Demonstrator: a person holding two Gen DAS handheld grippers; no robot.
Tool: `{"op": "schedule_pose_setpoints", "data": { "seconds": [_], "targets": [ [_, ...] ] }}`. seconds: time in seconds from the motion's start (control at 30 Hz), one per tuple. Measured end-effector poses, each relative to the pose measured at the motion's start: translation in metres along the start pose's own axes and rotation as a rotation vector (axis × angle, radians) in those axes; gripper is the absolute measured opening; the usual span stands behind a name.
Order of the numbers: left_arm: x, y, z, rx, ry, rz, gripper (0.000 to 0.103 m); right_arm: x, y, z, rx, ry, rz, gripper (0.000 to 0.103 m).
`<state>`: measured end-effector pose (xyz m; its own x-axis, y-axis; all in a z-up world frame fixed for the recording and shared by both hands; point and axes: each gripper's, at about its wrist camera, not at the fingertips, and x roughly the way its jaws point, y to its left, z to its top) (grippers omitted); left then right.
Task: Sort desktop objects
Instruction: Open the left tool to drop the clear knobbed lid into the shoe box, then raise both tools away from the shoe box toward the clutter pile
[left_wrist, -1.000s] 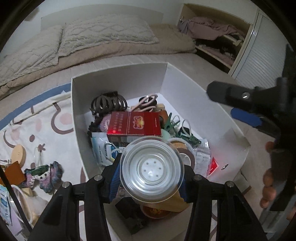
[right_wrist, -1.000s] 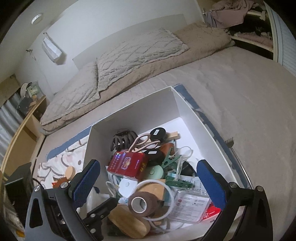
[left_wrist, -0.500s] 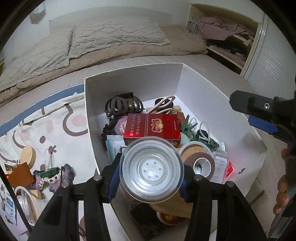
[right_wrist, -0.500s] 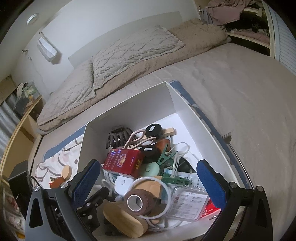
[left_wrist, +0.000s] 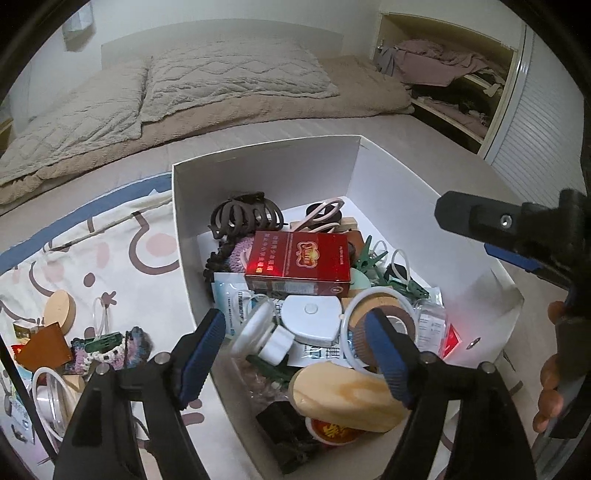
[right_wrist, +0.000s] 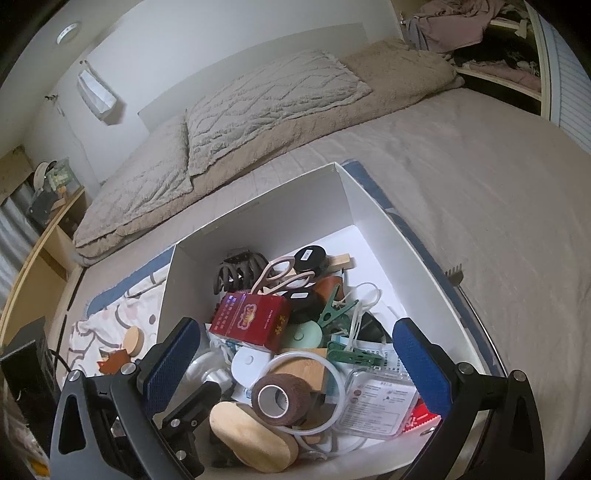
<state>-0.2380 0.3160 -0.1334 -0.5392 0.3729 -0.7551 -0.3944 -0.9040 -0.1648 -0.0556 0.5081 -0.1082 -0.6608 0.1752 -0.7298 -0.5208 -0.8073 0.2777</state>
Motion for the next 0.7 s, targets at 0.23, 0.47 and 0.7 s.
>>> {"op": "schedule_pose_setpoints", "data": {
  "seconds": [0.23, 0.47, 0.7],
  "targets": [
    [-0.013, 0.005, 0.001, -0.006, -0.021, 0.002, 0.079, -0.004, 0.006, -0.003, -0.005, -0.010, -0.019, 0.103],
    [-0.033, 0.014, 0.005, -0.030, -0.065, 0.030, 0.094, -0.012, 0.013, -0.006, -0.054, -0.019, -0.065, 0.103],
    [-0.054, 0.026, 0.007, -0.050, -0.110, 0.056, 0.100, -0.022, 0.015, -0.012, -0.100, -0.047, -0.110, 0.103]
  ]
}}
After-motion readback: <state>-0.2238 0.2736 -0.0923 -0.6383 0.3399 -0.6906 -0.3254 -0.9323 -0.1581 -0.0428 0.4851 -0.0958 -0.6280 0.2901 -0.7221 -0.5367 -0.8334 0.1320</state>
